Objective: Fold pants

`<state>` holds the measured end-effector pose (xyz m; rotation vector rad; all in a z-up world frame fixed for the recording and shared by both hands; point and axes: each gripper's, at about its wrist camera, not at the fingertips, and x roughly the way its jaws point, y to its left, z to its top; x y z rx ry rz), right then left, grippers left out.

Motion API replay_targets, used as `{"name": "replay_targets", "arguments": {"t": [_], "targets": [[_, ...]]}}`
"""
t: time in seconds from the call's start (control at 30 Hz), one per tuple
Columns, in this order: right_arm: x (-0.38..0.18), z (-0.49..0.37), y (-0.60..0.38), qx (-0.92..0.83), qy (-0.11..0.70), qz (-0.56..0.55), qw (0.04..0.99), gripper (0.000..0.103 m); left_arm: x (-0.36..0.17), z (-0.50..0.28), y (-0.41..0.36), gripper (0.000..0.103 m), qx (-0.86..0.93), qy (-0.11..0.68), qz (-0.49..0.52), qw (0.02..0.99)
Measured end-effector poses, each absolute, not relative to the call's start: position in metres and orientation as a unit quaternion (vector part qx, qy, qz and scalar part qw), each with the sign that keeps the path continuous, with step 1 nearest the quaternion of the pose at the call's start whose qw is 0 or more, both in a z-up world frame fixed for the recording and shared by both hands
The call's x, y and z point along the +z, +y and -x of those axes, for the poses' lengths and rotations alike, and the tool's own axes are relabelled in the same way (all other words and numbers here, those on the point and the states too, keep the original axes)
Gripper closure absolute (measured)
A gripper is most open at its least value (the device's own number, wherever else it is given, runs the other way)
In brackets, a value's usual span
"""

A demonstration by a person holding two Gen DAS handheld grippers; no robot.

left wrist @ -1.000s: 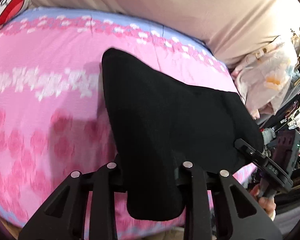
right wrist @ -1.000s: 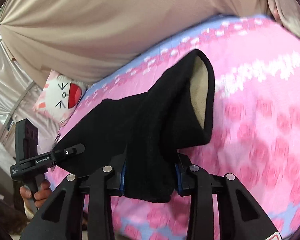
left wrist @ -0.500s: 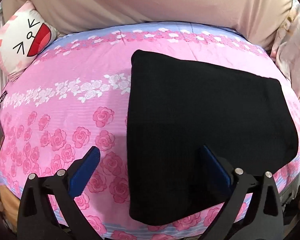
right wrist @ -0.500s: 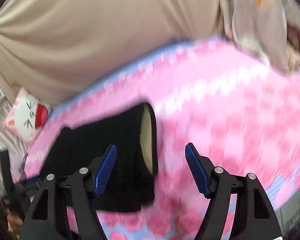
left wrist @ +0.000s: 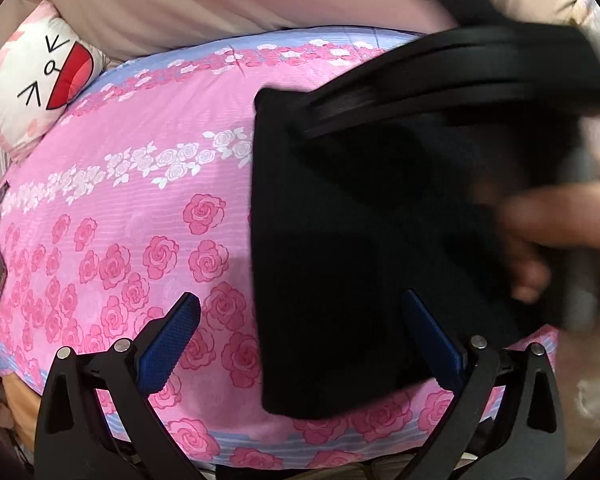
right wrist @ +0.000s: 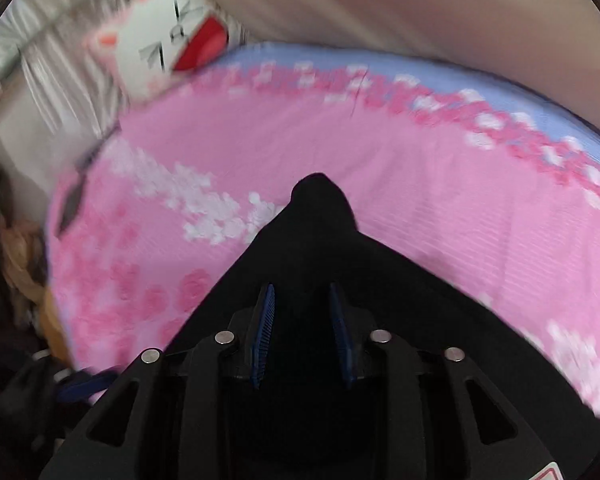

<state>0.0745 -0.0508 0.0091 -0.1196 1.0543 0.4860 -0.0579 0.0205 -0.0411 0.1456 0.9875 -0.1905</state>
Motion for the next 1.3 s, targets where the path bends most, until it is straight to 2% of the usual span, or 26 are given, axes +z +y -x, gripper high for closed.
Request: {"name": "replay_targets", "arguments": {"t": [0.13,0.3,0.4,0.5,0.7,0.77,0.8,0.83,0.97,1.1,1.17,1.2,1.23,1.27,1.3], "targets": [[0.011,-0.079,-0.041,0.226,0.495,0.058,0.837,0.068,-0.045,0.056,0.02,0.005,-0.091,0.475,-0.08,0.871],[0.057,-0.03,-0.089,0.207,0.426,-0.011,0.88,0.067,-0.049,0.051,0.022,0.005,-0.102,0.487,-0.066,0.865],[0.077,0.014,-0.137,0.147,0.39,-0.031,0.909,0.047,-0.05,0.048,0.022,0.005,-0.104,0.492,-0.059,0.862],[0.081,0.055,-0.19,0.072,0.379,-0.055,0.921,0.045,-0.051,0.046,0.02,0.005,-0.107,0.494,-0.056,0.861],[0.059,0.13,-0.275,-0.011,0.399,-0.152,0.904,0.045,-0.058,0.04,0.022,0.005,-0.135,0.512,-0.009,0.849],[0.044,0.14,-0.288,-0.006,0.415,-0.193,0.889,0.038,-0.062,0.035,0.026,0.005,-0.139,0.526,0.014,0.839],[0.038,0.143,-0.291,-0.005,0.42,-0.209,0.883,0.028,-0.066,0.032,0.029,0.005,-0.145,0.536,0.038,0.831],[0.028,0.143,-0.292,-0.002,0.429,-0.225,0.875,0.026,-0.068,0.029,0.033,0.005,-0.147,0.54,0.05,0.827],[0.007,0.135,-0.289,0.043,0.44,-0.266,0.857,0.026,-0.068,0.027,0.036,0.005,-0.152,0.536,0.06,0.828],[-0.006,0.119,-0.279,0.076,0.428,-0.281,0.855,0.019,-0.068,0.025,0.039,0.005,-0.165,0.512,0.075,0.84],[-0.006,0.112,-0.27,0.072,0.422,-0.259,0.866,0.024,-0.068,0.025,0.039,0.005,-0.18,0.494,0.084,0.846],[-0.007,0.109,-0.266,0.073,0.421,-0.26,0.866,0.036,-0.067,0.025,0.036,0.012,-0.183,0.489,0.081,0.849],[-0.007,0.107,-0.264,0.078,0.417,-0.267,0.865,0.053,-0.065,0.025,0.033,0.037,-0.208,0.488,0.088,0.843],[-0.004,0.107,-0.264,0.081,0.41,-0.275,0.866,0.057,-0.061,0.025,0.031,0.051,-0.207,0.486,0.096,0.844],[0.0,0.107,-0.263,0.082,0.404,-0.275,0.868,0.064,-0.057,0.026,0.031,0.058,-0.209,0.483,0.098,0.845]]}}
